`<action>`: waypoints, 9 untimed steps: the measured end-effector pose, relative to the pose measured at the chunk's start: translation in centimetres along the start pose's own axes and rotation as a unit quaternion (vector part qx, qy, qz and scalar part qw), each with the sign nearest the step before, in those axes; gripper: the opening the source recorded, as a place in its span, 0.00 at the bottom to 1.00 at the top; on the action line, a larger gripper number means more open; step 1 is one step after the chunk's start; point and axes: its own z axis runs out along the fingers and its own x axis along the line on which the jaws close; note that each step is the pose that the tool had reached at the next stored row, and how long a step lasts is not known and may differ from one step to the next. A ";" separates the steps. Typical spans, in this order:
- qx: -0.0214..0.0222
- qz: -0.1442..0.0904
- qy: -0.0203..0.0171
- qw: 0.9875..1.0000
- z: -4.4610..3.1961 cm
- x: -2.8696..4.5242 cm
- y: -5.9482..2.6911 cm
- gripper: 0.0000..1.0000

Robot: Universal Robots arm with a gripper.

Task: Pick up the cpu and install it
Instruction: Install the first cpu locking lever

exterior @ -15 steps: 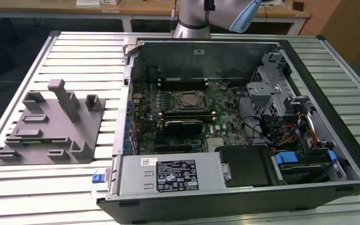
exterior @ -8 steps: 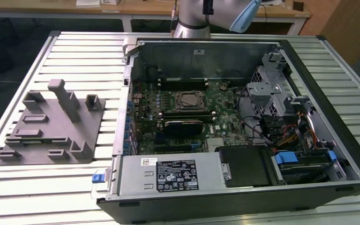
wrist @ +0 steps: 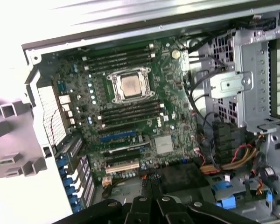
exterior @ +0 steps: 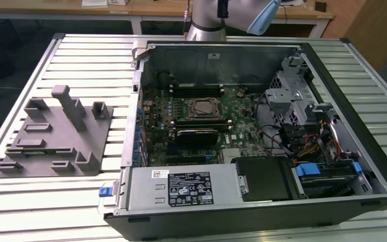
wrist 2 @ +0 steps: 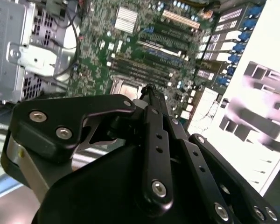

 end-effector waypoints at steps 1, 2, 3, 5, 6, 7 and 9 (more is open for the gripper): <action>-0.006 -0.002 0.001 1.000 0.03 0.01 0.01 0.11; -0.011 -0.003 0.002 1.000 0.07 0.01 0.01 0.11; -0.015 -0.005 0.002 1.000 0.14 0.01 0.03 0.11; -0.017 -0.008 0.002 1.000 0.36 0.03 0.08 0.11; -0.018 -0.010 0.002 1.000 0.52 0.04 0.10 0.11; -0.018 -0.012 0.003 1.000 0.69 0.05 0.14 0.11; -0.018 -0.014 0.003 1.000 1.05 0.07 0.21 0.11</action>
